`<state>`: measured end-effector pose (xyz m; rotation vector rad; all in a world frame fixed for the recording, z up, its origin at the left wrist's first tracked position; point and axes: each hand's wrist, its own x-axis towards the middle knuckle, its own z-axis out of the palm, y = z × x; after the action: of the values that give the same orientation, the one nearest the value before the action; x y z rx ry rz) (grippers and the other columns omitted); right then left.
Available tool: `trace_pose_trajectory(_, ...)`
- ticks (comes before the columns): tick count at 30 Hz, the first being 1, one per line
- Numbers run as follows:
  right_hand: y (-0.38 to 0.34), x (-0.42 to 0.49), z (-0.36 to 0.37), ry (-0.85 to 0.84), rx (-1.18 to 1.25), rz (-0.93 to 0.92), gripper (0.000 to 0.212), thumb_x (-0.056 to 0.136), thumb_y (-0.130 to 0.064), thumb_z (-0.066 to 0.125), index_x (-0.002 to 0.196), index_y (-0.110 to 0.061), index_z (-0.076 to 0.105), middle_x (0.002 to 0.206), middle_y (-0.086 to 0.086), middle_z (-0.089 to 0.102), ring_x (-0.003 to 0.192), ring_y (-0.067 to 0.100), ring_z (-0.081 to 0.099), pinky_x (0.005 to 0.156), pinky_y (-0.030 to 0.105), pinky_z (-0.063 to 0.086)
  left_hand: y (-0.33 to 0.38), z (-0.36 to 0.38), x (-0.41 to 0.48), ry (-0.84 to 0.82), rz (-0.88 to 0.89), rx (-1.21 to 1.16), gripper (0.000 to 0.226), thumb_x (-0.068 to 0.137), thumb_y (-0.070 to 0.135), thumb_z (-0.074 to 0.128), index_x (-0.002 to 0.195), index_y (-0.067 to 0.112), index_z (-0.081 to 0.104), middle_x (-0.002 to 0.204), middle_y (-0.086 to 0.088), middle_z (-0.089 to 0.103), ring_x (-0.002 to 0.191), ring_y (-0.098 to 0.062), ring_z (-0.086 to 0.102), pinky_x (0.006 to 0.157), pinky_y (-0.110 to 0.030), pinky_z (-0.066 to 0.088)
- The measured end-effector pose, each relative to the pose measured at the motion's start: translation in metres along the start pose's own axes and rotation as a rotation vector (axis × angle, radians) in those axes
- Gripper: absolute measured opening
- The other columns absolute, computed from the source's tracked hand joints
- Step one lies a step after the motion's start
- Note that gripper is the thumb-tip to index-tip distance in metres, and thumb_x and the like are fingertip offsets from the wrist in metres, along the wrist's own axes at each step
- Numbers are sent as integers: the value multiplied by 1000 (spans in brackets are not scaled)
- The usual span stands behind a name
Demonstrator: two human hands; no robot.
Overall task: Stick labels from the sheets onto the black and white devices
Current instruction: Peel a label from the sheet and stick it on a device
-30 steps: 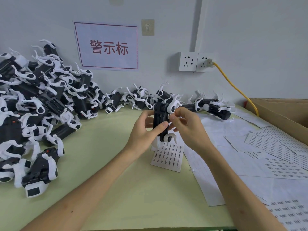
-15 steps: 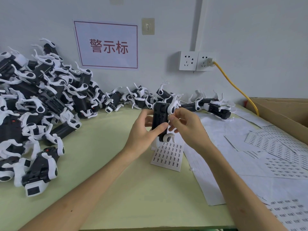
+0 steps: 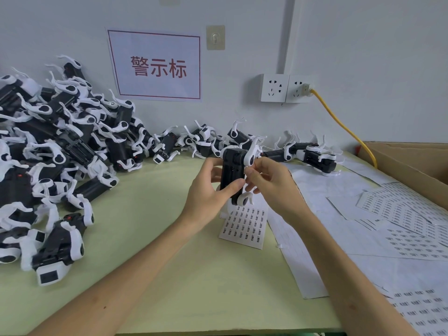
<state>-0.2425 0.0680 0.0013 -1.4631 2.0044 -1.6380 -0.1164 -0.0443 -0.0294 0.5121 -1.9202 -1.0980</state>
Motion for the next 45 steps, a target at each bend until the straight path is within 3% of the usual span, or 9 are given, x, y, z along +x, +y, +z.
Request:
trace_pose_trajectory(7, 1, 1, 0, -9, 18, 10, 17, 102, -17, 60, 93, -3, 64, 85, 13, 72, 69, 14, 71, 66, 23, 54, -1, -1, 0, -4, 11, -5, 52, 73, 49, 76, 118, 30, 56, 98, 16, 73, 103, -5, 67, 97, -38, 53)
trace_pose_trajectory(12, 2, 1, -3, 16, 76, 42, 14, 98, -15, 67, 88, -5, 66, 76, 3, 70, 63, 8, 68, 63, 19, 51, 1, -2, -1, -19, 9, -1, 60, 67, 60, 72, 117, 32, 56, 98, 28, 70, 101, 1, 65, 93, -30, 51)
trace_pose_trajectory(16, 3, 1, -3, 33, 96, 48, 15, 96, -14, 70, 83, -8, 66, 72, 1, 70, 61, 7, 66, 62, 16, 49, 0, -2, -2, -33, 8, -11, 60, 68, 61, 71, 118, 31, 56, 100, 27, 70, 103, -1, 66, 95, -31, 51)
trace_pose_trajectory(21, 3, 2, -4, 91, 141, 78, 33, 89, -28, 79, 74, -3, 62, 61, -2, 66, 59, 9, 63, 64, 24, 51, 3, -2, -1, -38, -46, -129, 48, 76, 43, 77, 117, 25, 59, 100, 12, 76, 102, -10, 70, 90, -31, 54)
trace_pose_trajectory(24, 2, 1, -3, 100, 187, 76, 40, 90, -33, 77, 68, -7, 58, 58, -2, 65, 59, 10, 62, 66, 23, 51, 10, -1, -1, -122, -187, -347, 38, 82, 41, 72, 115, 24, 65, 101, 0, 79, 93, -15, 75, 73, -29, 58)
trace_pose_trajectory(27, 0, -1, 0, 58, 218, 18, 33, 100, -27, 64, 79, -2, 65, 67, -7, 69, 64, 5, 63, 63, 14, 48, 14, -2, -2, -182, -272, -484, 43, 87, 40, 68, 123, 17, 67, 111, -6, 77, 98, -18, 73, 72, -32, 57)
trace_pose_trajectory(32, -3, -4, 3, 0, 123, -59, 6, 95, -17, 68, 92, -17, 73, 86, -3, 75, 81, 16, 68, 66, 23, 51, 13, -8, 2, -168, -325, -603, 31, 101, 31, 58, 119, 8, 67, 106, -12, 73, 94, -25, 66, 76, -40, 57)
trace_pose_trajectory(39, -3, -7, 10, 12, 6, -118, 3, 91, -21, 73, 91, -23, 74, 85, -12, 73, 70, 10, 63, 66, 16, 47, 14, -11, 4, -189, -324, -600, 37, 105, 32, 51, 125, 3, 64, 121, -20, 71, 99, -27, 69, 80, -43, 60)
trace_pose_trajectory(45, -1, -6, 11, 16, -48, -124, 8, 89, -23, 75, 82, -27, 72, 82, -17, 72, 67, 14, 61, 65, 22, 48, 17, -7, 4, -167, -295, -551, 53, 90, 55, 64, 110, 6, 68, 98, -11, 74, 83, -23, 72, 71, -38, 62)
